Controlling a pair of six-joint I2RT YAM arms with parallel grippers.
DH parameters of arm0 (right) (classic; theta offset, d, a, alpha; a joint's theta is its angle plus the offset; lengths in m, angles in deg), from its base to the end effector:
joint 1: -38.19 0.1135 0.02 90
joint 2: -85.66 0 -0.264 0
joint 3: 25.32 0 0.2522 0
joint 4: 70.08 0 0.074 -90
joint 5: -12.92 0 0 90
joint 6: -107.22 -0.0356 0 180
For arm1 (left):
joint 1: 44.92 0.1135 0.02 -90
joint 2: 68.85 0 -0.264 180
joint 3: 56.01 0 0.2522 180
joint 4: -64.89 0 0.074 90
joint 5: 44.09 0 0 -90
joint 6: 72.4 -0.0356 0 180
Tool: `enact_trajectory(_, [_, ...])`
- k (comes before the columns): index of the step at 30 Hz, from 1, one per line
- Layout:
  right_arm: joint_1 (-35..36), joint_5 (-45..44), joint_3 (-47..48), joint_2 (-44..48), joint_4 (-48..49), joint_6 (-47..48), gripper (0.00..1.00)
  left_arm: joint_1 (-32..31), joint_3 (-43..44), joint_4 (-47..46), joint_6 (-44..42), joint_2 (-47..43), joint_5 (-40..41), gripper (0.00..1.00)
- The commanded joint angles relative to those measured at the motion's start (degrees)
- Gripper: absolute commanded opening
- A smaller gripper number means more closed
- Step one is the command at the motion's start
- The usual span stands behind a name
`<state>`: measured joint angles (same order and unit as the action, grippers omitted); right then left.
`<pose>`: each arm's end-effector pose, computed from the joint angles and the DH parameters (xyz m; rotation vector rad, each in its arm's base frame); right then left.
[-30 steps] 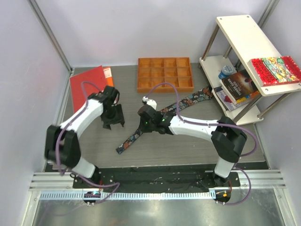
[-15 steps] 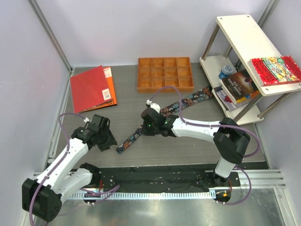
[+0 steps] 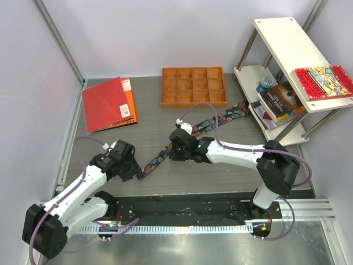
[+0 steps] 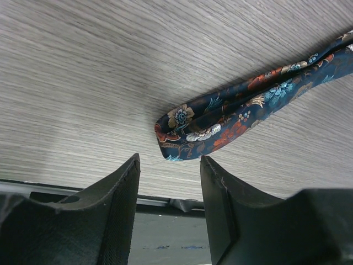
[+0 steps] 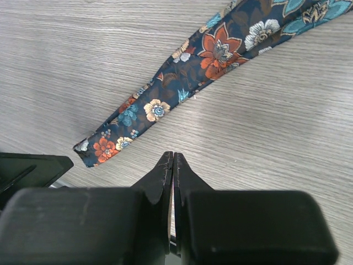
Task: Roll the ties
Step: Roll the tie at the center of the board.
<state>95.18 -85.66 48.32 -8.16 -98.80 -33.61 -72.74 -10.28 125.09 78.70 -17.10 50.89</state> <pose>0.1930 0.2873 0.2076 -0.0648 2.5258 0.6535 0.1354 -0.0680 0.1942 -0.8168 2.6444 -0.3222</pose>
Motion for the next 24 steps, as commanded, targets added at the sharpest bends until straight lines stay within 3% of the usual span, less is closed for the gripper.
enact_trajectory(1, [0.05,-1.53,-0.37,1.62,1.86,-0.50,0.06,-1.01,-1.11,-3.54,1.92,0.46,2.41,0.49])
enact_trajectory(16, [-0.04,-2.14,-1.78,2.15,1.78,-0.50,0.06,-2.51,-6.74,-11.72,3.14,7.40,3.64,0.42])
enact_trajectory(24, [-0.04,0.93,-1.52,2.33,3.62,0.12,0.05,-2.60,-8.06,-13.21,2.45,7.93,5.84,0.20])
